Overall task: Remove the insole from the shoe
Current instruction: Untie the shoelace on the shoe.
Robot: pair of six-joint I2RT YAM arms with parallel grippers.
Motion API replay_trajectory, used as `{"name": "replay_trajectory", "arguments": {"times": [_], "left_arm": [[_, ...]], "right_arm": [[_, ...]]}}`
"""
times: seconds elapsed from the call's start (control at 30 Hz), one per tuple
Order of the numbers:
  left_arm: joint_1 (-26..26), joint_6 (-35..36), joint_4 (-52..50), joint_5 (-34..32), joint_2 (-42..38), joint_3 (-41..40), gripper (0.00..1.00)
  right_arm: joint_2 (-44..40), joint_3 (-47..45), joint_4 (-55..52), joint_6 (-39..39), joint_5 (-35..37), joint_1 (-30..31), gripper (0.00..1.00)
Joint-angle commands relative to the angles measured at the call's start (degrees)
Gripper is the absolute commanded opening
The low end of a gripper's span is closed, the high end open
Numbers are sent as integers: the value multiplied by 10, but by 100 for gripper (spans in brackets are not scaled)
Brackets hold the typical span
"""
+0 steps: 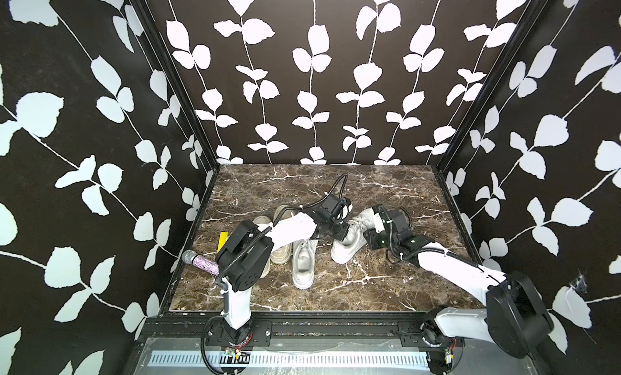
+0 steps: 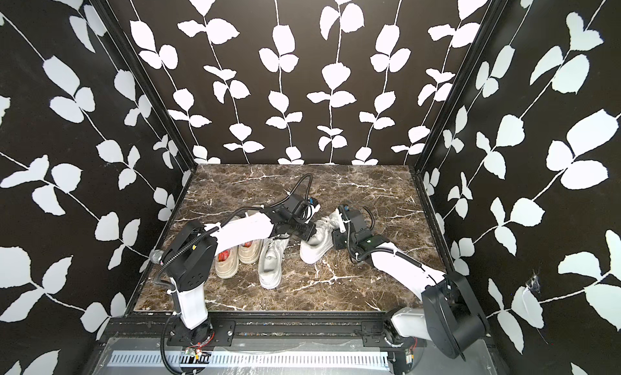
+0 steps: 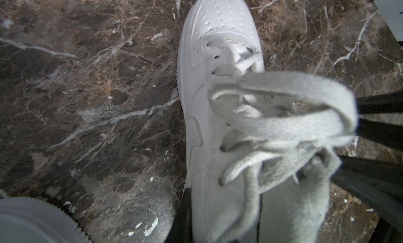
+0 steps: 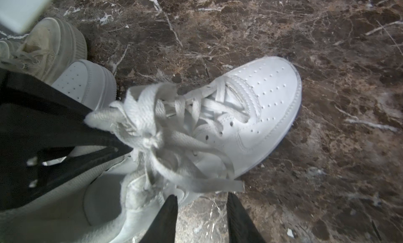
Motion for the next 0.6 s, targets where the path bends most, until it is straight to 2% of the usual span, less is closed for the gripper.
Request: {"name": "replay_trajectory", "arguments": {"times": [0.0,0.13,0.3,0.43,0.57], "left_arm": [[1,10,-11,18,9,25,0],[2,10,-12,21,16,33,0],[1,17,-20,14,17,36,0],[1,17,-17,9,12,27,0],[1,11,-11,-2,6,17,0]], "right_arm": [[24,34,26,-16,-22,-7,33],[26,29,40,-11,-7,-8,30],[17,26,35,-13,2,-8,20],[4,26,22,-16,22,-9,7],[-5,26,20,-8,22,-8,0]]}}
